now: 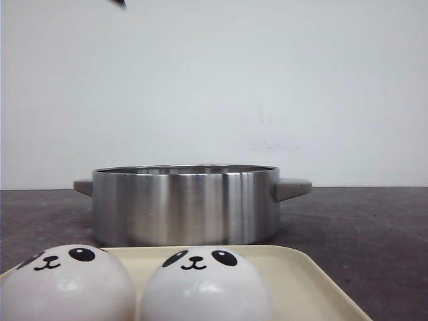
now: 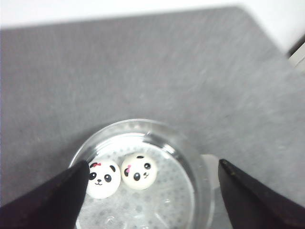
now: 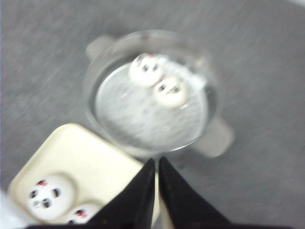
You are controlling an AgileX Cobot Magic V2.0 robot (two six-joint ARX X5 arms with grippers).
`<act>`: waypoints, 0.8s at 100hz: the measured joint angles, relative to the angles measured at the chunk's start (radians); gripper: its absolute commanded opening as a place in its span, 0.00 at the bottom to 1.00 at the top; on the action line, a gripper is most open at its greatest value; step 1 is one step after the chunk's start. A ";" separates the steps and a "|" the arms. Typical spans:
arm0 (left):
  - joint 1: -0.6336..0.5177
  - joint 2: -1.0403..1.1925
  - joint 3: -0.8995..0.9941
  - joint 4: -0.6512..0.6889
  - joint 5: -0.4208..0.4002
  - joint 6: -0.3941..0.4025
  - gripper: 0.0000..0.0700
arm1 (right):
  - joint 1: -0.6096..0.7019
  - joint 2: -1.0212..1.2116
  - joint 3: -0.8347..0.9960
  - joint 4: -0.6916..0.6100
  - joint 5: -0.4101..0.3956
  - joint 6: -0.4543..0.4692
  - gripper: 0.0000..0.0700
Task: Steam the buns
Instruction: 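Lower the right gripper onto a panda bun on the tray and grasp it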
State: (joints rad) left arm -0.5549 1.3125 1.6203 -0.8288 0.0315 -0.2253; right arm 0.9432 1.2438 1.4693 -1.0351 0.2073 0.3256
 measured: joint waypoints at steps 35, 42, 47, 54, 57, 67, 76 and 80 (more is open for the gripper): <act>-0.006 -0.329 0.000 -0.180 -0.033 0.001 0.74 | 0.087 0.000 -0.390 0.199 -0.218 0.222 0.01; -0.006 -0.365 0.000 -0.208 -0.033 0.001 0.74 | 0.107 0.002 -0.446 0.248 -0.256 0.268 0.09; -0.006 -0.388 0.000 -0.220 -0.033 0.001 0.74 | 0.121 0.007 -0.464 0.267 -0.267 0.298 0.26; -0.006 -0.415 0.000 -0.230 -0.033 0.001 0.74 | 0.133 0.016 -0.465 0.283 -0.269 0.331 0.56; -0.006 -0.424 0.000 -0.233 -0.033 0.001 0.74 | 0.138 0.018 -0.465 0.290 -0.270 0.340 0.67; -0.006 -0.448 0.000 -0.251 -0.033 0.001 0.74 | 0.150 0.028 -0.465 0.291 -0.273 0.362 0.75; -0.006 -0.454 0.000 -0.266 -0.034 0.001 0.74 | 0.151 0.051 -0.465 0.284 -0.288 0.370 0.75; -0.006 -0.452 0.000 -0.272 -0.034 0.001 0.74 | 0.151 0.065 -0.465 0.276 -0.290 0.372 0.75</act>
State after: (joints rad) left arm -0.5606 0.8600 1.6207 -1.1007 -0.0025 -0.2241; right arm 1.0946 1.3090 1.0039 -0.7593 -0.0822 0.6971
